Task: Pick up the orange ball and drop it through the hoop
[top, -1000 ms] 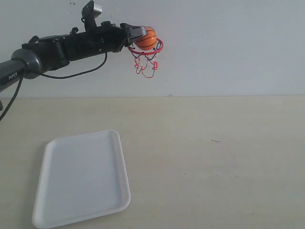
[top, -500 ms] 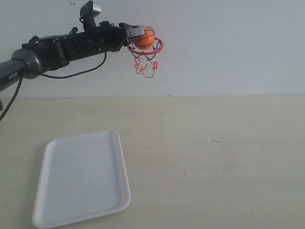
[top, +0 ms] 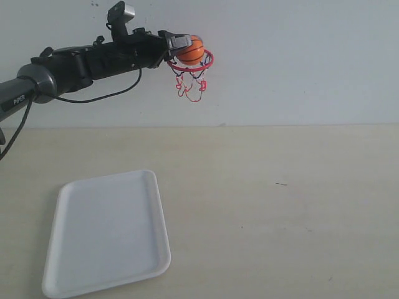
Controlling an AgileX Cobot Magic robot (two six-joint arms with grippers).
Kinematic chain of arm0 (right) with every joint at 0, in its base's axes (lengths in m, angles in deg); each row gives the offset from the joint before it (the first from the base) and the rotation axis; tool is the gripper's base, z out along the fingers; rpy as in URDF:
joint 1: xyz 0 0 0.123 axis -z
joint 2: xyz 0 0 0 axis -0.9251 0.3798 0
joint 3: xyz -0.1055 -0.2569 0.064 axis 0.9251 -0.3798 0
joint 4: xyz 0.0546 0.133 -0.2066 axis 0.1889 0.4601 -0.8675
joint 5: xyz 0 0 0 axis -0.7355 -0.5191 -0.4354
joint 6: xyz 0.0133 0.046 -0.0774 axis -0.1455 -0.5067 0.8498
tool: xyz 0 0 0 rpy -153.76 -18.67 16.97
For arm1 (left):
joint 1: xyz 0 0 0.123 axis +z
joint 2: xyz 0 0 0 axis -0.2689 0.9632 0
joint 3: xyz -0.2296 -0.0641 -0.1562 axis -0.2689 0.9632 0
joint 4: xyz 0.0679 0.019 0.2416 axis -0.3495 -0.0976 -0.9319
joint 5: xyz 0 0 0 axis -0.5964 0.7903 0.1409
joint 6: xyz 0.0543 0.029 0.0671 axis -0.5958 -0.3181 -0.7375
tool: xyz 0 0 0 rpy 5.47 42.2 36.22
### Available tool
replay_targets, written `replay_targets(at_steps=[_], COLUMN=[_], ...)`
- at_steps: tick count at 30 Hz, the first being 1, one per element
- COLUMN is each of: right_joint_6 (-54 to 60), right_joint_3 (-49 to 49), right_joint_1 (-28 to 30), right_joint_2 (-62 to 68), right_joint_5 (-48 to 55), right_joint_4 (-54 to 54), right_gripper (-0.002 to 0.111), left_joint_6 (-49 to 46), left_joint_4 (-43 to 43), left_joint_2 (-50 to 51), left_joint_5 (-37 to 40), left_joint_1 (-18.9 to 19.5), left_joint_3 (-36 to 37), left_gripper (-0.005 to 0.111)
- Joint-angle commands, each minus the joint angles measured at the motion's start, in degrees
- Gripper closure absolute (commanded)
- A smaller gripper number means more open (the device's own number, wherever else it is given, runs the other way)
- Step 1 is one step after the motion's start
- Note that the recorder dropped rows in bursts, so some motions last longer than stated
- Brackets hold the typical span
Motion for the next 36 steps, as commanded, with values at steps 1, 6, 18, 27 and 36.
replay_targets(at_steps=[1, 6, 18, 27, 36], right_joint_6=[0.4, 0.4, 0.4, 0.4, 0.4], right_joint_3=[0.0, 0.0, 0.0, 0.0, 0.0], right_joint_1=[-0.1, -0.1, -0.1, -0.1, -0.1], right_joint_2=[-0.3, -0.3, -0.3, -0.3, -0.3], right_joint_5=[-0.7, -0.7, -0.7, -0.7, -0.7], right_joint_4=[-0.4, -0.4, -0.4, -0.4, -0.4], right_gripper=[0.109, 0.109, 0.109, 0.109, 0.109], left_joint_6=[0.2, 0.8, 0.6, 16.5, 32.9], left_joint_4=[0.5, 0.5, 1.0, -23.0, -39.5], left_joint_2=[-0.4, -0.4, -0.9, -9.9, -15.4], left_joint_5=[-0.7, -0.7, -0.7, 2.3, 29.2], left_joint_1=[0.1, 0.1, 0.2, 2.6, 4.6], left_joint_3=[-0.5, -0.5, -0.5, -0.5, -0.2], left_gripper=[0.055, 0.053, 0.103, 0.103, 0.103])
